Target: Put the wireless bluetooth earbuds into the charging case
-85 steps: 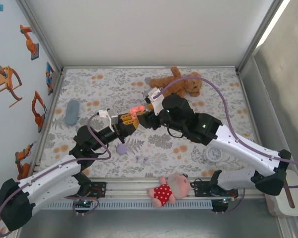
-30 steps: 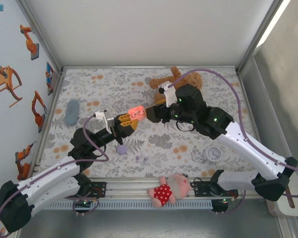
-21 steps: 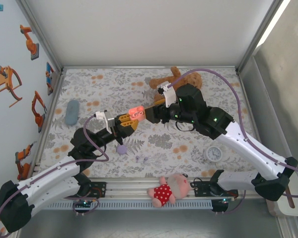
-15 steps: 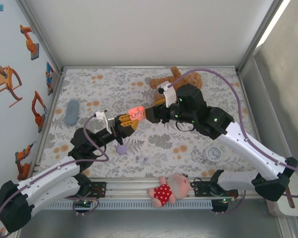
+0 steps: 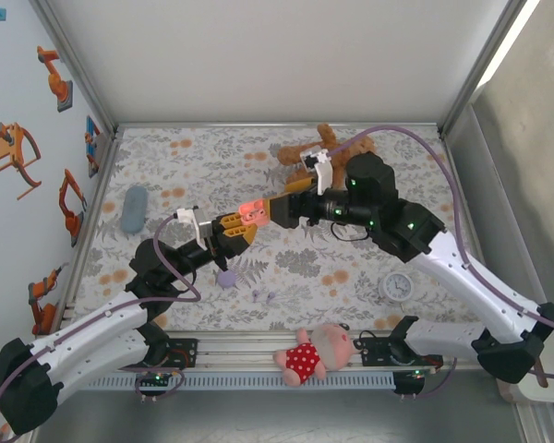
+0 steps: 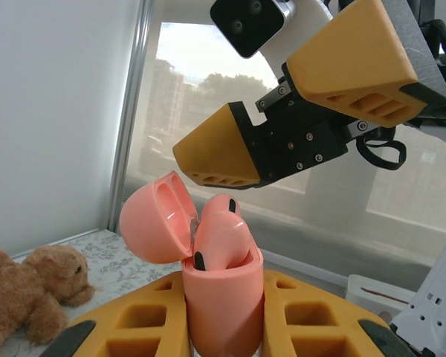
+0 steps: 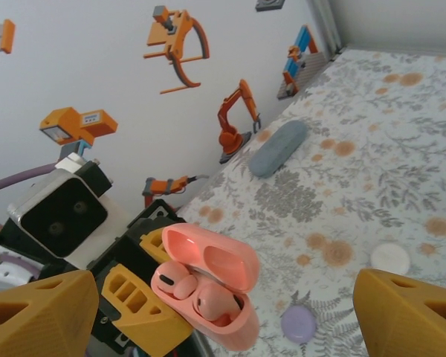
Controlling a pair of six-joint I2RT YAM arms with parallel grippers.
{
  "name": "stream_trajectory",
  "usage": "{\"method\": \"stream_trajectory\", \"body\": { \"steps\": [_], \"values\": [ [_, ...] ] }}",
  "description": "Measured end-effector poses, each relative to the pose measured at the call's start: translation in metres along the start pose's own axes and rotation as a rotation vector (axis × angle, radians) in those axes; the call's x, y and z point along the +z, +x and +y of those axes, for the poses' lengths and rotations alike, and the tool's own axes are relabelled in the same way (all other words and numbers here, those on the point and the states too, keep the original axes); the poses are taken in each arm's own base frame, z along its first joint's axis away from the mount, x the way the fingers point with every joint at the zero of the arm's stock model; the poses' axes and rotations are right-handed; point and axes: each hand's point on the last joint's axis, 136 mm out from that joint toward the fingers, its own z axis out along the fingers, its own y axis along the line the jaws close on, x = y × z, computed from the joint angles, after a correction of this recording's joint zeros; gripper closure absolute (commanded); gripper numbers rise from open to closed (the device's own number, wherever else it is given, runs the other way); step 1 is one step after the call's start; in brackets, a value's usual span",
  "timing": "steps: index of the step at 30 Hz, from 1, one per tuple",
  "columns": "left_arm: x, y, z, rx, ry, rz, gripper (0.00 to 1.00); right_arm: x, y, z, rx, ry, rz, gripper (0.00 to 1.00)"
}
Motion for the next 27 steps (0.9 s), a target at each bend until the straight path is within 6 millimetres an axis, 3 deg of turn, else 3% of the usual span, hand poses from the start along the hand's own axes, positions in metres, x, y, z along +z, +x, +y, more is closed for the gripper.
{"method": "stream_trajectory", "body": {
  "steps": [7,17,27],
  "values": [
    [0.000,0.001,-0.002,0.000,0.009,0.003,1.00,0.023,0.016,0.008,0.048,-0.115,0.095,0.10],
    [0.000,0.001,-0.001,0.000,0.009,0.004,1.00,0.022,0.015,0.022,0.047,-0.196,0.105,0.17],
    [0.000,0.000,-0.002,0.001,0.009,0.002,1.00,0.021,0.013,0.024,0.039,-0.206,0.097,0.20]
  ]
}}
